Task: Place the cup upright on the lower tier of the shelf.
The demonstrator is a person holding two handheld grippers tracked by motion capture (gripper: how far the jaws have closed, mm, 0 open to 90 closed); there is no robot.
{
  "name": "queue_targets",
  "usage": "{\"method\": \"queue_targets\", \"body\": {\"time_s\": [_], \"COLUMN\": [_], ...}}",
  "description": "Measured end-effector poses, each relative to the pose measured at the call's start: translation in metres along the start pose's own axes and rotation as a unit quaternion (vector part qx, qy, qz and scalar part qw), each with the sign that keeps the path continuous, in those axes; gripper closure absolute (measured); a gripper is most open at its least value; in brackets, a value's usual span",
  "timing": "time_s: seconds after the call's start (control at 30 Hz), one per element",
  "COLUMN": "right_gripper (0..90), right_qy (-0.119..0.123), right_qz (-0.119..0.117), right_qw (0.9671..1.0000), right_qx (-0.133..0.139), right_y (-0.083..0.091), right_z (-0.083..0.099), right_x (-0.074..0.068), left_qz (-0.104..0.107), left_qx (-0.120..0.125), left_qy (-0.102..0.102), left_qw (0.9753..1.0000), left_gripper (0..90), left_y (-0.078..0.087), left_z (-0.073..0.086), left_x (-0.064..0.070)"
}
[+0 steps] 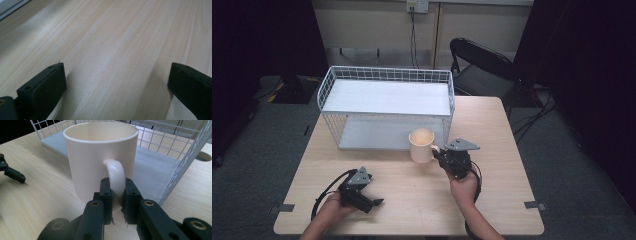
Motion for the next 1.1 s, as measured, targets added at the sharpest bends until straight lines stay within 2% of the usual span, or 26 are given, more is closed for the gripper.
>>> {"method": "queue_targets", "body": {"time_s": [0.57,0.9,1.1], "right_gripper": [80.7,80.7,80.8], "right_qy": [0.012,0.008,0.004], "right_qz": [0.015,0.019,0.030], "right_qw": [0.9998,0.9998,0.9995], "right_qx": [0.001,0.002,0.003], "right_y": [-0.015,-0.022,-0.025], "right_z": [-0.010,-0.012,-0.012], "right_x": [-0.004,-0.004,0.000], "left_qz": [0.000,0.000,0.000], "left_qx": [0.000,0.000,0.000], "left_qy": [0.000,0.000,0.000], "left_qw": [1.0000,1.0000,1.0000], "left_gripper": [1.4,1.4,1.5], "left_y": [0.000,0.000,0.000], "left_z": [0.000,0.000,0.000], "left_x": [0.000,0.000,0.000]}}
Point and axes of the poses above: each handheld gripper's, and its own axes: y roughly backward along the jaws, z roughly out of its underside, x roughly to its right, the point moved 2 cm from there along -y, roughly forward along the jaws, and after that the axes turned 7 degrees about y, right-handed, at the moved point
